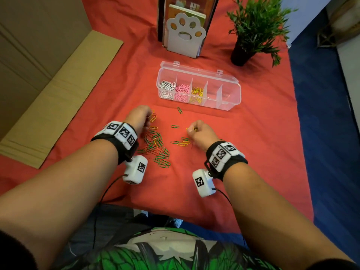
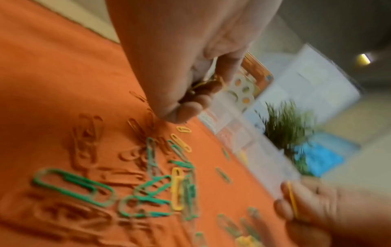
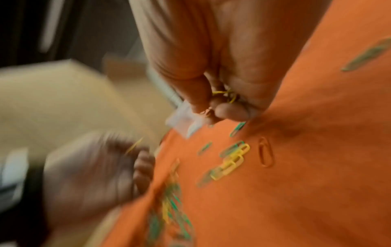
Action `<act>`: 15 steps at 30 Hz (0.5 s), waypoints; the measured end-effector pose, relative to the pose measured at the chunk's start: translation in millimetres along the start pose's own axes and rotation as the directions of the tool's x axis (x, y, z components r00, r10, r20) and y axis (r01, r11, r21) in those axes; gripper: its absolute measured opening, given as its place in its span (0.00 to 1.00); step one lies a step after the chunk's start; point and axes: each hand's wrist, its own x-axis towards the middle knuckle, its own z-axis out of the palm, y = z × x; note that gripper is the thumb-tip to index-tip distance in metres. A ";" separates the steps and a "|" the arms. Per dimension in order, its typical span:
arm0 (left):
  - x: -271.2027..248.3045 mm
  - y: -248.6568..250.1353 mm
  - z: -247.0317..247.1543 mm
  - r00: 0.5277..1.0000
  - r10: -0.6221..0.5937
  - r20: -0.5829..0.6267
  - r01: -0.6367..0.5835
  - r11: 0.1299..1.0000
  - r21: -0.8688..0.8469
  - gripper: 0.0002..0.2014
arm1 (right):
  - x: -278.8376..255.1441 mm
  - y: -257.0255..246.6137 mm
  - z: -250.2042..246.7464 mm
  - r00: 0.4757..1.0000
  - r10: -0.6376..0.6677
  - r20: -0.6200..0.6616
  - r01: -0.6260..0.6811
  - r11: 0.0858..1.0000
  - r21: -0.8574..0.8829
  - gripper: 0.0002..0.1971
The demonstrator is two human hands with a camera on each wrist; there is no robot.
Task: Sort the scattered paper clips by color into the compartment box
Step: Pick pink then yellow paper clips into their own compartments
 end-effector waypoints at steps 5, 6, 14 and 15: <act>-21.1 0.8 -12.5 0.940 -0.026 0.341 0.253 0.724 -0.642 0.06 | -17.1 3.0 -17.5 0.983 0.071 0.169 -0.170 0.694 0.699 0.15; -21.6 0.7 -13.4 0.940 -0.024 0.339 0.261 0.691 -0.674 0.09 | -19.6 3.3 -20.6 0.980 0.061 0.189 -0.185 0.633 0.752 0.14; -1.4 -9.6 -2.0 0.978 0.073 -0.194 -0.015 0.959 0.282 0.06 | -16.4 6.4 -0.1 0.997 -0.009 0.078 0.025 0.980 -0.198 0.08; -1.5 -11.7 -2.2 0.966 0.164 -0.198 -0.060 0.892 0.447 0.06 | -17.6 6.7 4.3 0.995 -0.071 0.073 0.091 0.939 -0.332 0.05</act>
